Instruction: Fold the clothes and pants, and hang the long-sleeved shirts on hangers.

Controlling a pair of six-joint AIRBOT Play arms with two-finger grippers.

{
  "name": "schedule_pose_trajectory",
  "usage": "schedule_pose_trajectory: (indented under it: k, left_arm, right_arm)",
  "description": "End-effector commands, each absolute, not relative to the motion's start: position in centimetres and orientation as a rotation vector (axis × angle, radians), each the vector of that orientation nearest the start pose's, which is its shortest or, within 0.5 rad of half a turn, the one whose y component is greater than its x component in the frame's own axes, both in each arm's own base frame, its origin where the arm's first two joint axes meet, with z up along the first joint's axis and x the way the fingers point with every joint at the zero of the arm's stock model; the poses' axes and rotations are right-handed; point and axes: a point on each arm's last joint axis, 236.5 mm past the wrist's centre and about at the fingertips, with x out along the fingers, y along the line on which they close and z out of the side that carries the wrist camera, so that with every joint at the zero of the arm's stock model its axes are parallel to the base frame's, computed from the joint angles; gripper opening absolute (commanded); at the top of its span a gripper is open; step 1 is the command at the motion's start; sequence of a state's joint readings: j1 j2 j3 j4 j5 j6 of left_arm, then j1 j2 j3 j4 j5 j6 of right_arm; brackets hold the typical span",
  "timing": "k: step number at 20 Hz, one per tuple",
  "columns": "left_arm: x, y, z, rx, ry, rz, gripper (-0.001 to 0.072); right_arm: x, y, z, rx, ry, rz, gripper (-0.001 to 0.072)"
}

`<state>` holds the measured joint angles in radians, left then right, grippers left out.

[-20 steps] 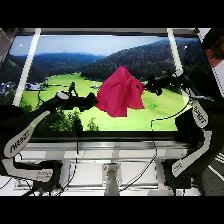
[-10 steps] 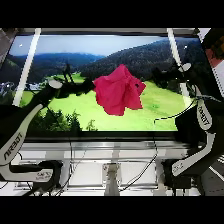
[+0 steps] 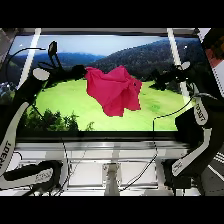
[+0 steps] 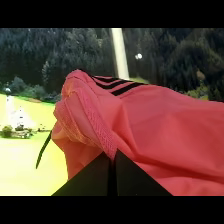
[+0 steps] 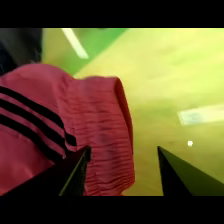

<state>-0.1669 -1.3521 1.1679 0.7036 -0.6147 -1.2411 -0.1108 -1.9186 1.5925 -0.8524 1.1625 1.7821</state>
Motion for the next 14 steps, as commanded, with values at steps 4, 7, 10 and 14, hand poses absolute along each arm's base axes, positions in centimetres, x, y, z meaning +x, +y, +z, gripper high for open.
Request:
schedule_pose_trajectory:
  k: [4,7,10,14]
  left_arm:
    - [47.4,-18.8,9.2,-0.465,0.752,-0.475,0.0016]
    - [47.1,-19.0,9.0,-0.463,0.770,-0.487,0.0016]
    - [47.1,-19.0,9.0,-0.463,0.770,-0.487,0.0016]
    - [47.1,-18.9,8.9,-0.457,0.770,-0.487,0.0016]
  right_arm:
    - [52.0,12.0,-10.8,1.028,1.400,0.119,0.0524]
    - [52.8,13.3,-11.1,1.051,1.369,0.138,0.0523]
    - [52.6,14.6,-11.8,1.040,1.381,0.150,0.0406]
    - [52.8,15.4,-11.2,0.992,1.358,0.194,0.0005]
